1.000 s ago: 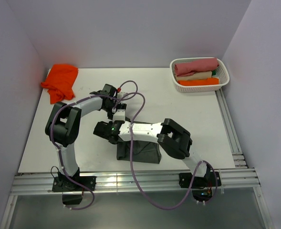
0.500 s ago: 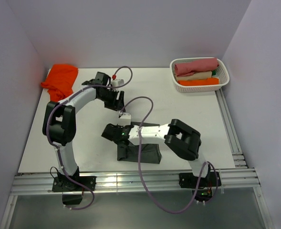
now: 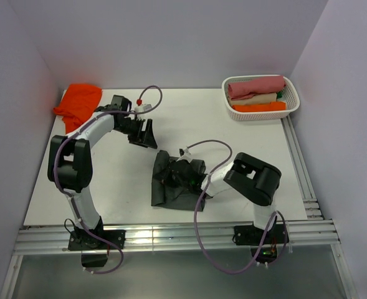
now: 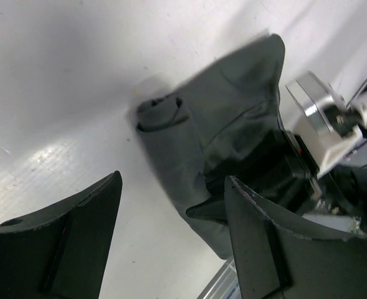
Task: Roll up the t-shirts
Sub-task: Roll the tshirt
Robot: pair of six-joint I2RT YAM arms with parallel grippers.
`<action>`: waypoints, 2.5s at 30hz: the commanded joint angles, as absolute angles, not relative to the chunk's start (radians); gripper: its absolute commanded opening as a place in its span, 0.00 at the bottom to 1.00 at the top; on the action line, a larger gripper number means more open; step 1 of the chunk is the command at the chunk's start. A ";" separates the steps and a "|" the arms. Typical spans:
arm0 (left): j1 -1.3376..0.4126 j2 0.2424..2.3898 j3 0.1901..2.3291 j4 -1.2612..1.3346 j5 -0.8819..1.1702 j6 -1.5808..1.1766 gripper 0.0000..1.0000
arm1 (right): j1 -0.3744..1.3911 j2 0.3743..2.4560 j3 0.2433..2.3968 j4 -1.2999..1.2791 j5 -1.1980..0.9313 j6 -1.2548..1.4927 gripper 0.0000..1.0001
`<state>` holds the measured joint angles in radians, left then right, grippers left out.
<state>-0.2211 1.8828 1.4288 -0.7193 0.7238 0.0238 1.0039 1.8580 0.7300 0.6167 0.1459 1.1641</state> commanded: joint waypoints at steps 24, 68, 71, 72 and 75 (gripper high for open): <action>-0.279 1.985 1.293 -0.549 0.580 -0.066 0.40 | 0.943 2.045 0.658 1.091 -0.031 1.256 0.16; -0.380 1.910 1.315 -0.604 0.330 -0.057 0.04 | 1.267 1.957 1.609 -0.756 0.669 1.118 0.60; -0.383 1.910 1.318 -0.607 0.327 -0.058 0.04 | 1.258 2.031 1.698 -0.784 0.701 1.097 0.59; -0.383 1.910 1.318 -0.609 0.327 -0.058 0.04 | 1.255 2.048 1.736 -0.794 0.710 1.085 0.59; -0.388 1.910 1.318 -0.611 0.322 -0.060 0.04 | 1.243 2.104 1.779 -0.792 0.719 1.062 0.58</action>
